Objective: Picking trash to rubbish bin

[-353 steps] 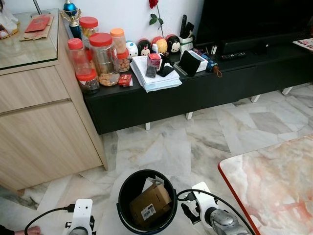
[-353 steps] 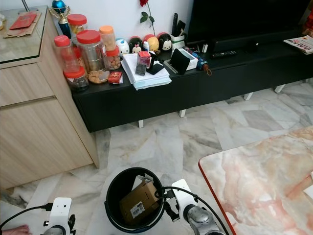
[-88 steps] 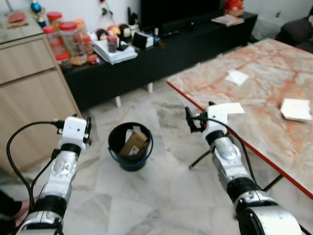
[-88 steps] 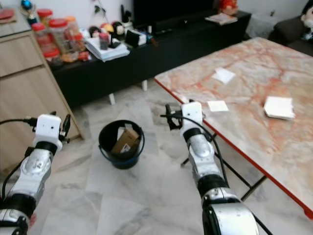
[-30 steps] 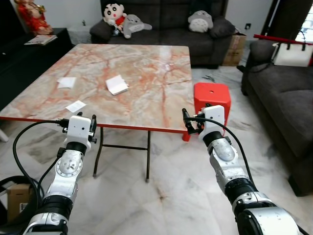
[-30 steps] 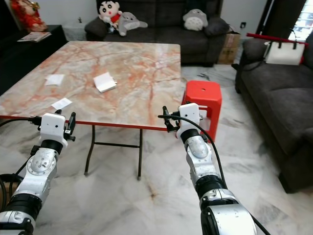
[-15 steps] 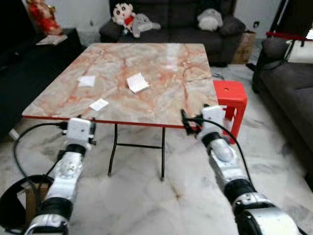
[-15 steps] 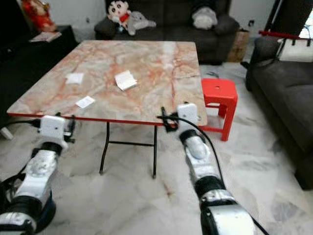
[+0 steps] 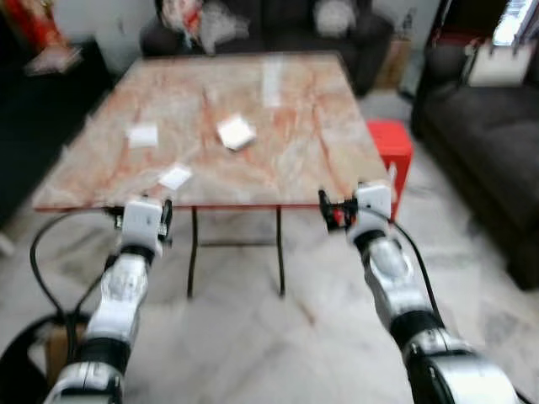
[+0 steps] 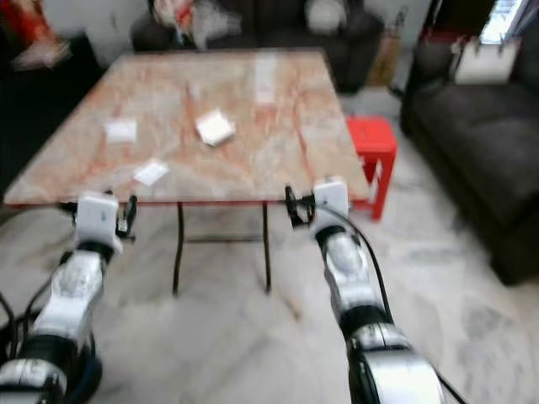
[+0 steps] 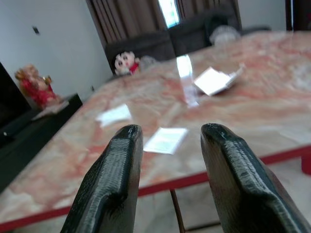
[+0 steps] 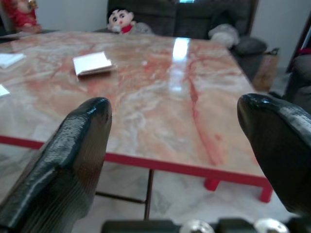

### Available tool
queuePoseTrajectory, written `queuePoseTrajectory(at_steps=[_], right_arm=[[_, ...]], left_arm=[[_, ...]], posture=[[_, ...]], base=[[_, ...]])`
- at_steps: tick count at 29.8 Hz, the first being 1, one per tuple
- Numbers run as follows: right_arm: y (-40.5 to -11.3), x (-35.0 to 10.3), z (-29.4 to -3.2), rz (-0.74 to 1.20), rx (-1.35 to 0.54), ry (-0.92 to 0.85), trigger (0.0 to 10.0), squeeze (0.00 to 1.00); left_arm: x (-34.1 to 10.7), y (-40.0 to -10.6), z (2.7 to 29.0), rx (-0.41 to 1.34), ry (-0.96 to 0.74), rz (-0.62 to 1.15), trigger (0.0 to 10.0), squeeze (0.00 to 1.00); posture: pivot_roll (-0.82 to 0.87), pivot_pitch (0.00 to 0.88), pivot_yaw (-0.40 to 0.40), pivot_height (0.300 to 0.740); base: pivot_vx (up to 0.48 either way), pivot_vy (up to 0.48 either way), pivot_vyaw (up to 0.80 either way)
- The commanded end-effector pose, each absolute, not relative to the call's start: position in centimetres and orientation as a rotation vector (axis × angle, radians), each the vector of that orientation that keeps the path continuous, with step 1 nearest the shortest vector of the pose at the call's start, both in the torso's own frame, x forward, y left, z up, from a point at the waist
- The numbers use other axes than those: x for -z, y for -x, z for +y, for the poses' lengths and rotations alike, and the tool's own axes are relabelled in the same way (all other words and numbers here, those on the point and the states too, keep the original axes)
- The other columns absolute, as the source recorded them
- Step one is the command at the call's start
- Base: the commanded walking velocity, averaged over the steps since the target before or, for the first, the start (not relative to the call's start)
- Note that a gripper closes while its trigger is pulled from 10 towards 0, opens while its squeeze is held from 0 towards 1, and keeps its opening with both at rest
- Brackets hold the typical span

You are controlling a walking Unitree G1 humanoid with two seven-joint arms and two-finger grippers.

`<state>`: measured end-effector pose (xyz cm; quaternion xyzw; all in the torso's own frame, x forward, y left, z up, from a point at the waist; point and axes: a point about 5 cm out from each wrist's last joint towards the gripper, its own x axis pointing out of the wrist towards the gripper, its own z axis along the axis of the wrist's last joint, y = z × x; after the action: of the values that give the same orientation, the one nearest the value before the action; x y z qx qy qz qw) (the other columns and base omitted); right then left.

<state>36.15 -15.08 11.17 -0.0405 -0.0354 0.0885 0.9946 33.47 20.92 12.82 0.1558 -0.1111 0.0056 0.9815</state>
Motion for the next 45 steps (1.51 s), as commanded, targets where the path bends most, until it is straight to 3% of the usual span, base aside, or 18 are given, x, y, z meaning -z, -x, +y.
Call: queuePoseTrajectory(at_steps=[1, 20, 45], right_arm=[[-36.5, -11.9, -13.8, -0.101, -0.209, 0.071, 10.0, 0.00], [-37.1, -14.0, -12.9, -0.176, -0.205, 0.037, 10.0, 0.00], [-37.2, -14.7, -12.3, -0.199, -0.225, 0.035, 10.0, 0.00]], left_arm=[[-13.1, -33.4, 21.7, -0.030, -0.317, -0.217, 10.0, 0.00], [-15.8, -34.4, 19.0, -0.026, -0.211, -0.306, 10.0, 0.00], [-16.1, -34.2, 19.2, -0.035, -0.219, -0.296, 10.0, 0.00]], posture=[[-0.01, 0.000, 0.014, 0.740], [-0.01, 0.000, 0.023, 0.740], [0.00, 0.000, 0.020, 0.740]], base=[[0.000, 0.435, 0.00], [0.000, 0.038, 0.00], [0.416, 0.000, 0.00]])
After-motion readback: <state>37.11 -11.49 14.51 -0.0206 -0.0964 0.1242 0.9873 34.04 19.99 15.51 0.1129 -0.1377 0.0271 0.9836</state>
